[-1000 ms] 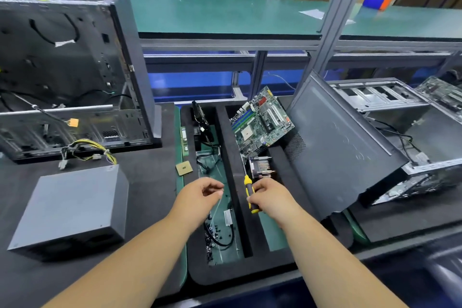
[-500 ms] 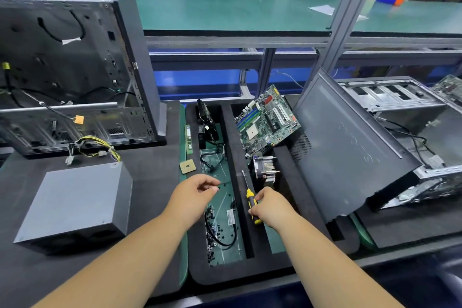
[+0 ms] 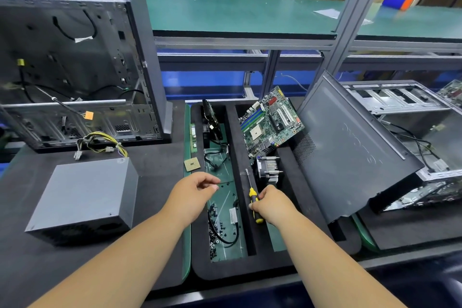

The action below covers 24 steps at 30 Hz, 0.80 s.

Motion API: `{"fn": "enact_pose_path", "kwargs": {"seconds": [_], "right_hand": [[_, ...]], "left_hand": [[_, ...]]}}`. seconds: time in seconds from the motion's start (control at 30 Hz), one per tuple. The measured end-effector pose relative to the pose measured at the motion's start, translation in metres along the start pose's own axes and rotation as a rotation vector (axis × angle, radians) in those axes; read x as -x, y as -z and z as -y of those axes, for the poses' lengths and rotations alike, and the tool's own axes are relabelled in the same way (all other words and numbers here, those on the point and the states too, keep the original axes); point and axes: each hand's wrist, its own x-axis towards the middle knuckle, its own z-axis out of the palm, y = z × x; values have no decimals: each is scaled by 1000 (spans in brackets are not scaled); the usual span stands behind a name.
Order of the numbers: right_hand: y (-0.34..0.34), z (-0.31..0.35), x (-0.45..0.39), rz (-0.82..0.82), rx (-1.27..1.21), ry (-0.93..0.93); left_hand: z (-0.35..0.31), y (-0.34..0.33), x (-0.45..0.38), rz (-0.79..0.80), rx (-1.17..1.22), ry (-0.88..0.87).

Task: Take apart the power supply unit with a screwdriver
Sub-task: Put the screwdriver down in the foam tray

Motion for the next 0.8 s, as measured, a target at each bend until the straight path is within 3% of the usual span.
{"fn": "enact_pose_path", "kwargs": {"seconds": [0.2,0.47,0.67,0.8], "right_hand": [[4,32,8,-78,-55,128],[-33,115,23,2,-172,254],[-83,167,28,109,-194,229],[-118,204,31,172,-144,169]], "left_hand": [[-3,26,8,-45,7,-28],[5,98,12,-153,-13,-103],[22,171,16,-300,55,-102],[51,224,18,-443,-92,-14]]}}
